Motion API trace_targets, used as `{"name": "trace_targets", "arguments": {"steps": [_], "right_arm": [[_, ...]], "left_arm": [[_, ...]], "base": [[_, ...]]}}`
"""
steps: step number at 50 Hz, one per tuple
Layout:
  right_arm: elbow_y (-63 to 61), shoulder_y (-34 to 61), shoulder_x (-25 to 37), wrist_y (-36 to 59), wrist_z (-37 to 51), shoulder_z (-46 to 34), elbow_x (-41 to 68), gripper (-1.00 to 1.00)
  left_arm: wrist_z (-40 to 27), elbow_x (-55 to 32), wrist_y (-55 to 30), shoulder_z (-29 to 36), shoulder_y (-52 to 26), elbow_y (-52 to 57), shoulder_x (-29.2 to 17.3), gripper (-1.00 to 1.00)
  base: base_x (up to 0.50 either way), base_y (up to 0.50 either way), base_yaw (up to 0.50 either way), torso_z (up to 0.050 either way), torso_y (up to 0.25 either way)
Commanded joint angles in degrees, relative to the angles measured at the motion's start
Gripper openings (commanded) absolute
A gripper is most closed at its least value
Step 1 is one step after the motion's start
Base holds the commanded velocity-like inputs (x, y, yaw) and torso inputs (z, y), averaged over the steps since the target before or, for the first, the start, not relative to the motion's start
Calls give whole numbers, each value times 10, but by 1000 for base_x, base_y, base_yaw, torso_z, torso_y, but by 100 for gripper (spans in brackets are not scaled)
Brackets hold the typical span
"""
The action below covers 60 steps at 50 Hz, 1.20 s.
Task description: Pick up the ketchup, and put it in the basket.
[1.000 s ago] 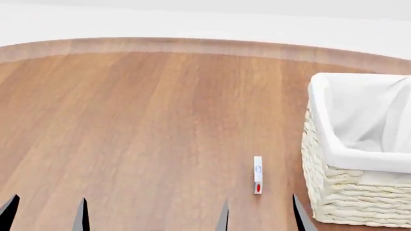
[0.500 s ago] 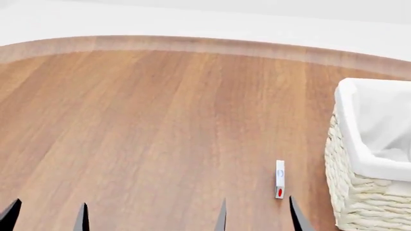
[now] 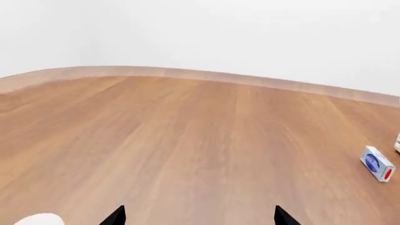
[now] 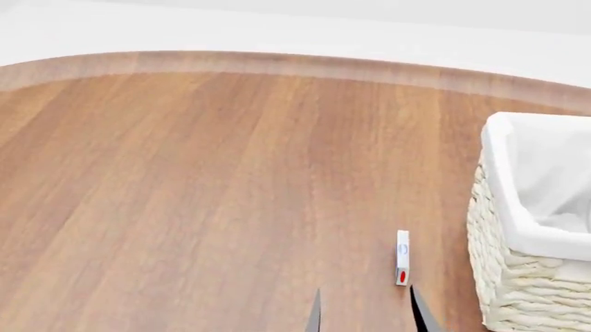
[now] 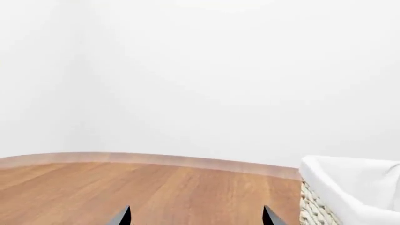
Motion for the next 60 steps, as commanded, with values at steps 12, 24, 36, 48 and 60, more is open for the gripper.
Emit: {"name": "trace_targets", "arguments": {"steps": [12,24,36,48,60], "right_arm": [[7,0,-8,-8,-7,7,-3,100],[10,0,-5,-9,-2,4,-3,100],[11,1,-2,-12,1,2,1,100],[20,5,1,-17,3,1,5,100],[18,5,2,-14,7,-5,5,100]], "left_arm": [[5,-36,24,-48,117,-28,-4,100],[-15,-69,-4,-58,117,-30,3,100],[-41,-92,-10,-86,100,-41,8,100],[-44,-73,-3,-96,61,-96,-2,100],[27,-45,42,-67,18,-203,-20,100]], "base": [[0,0,0,0,0],[0,0,0,0,0],[0,0,0,0,0],[0,0,0,0,0],[0,0,0,0,0]]}}
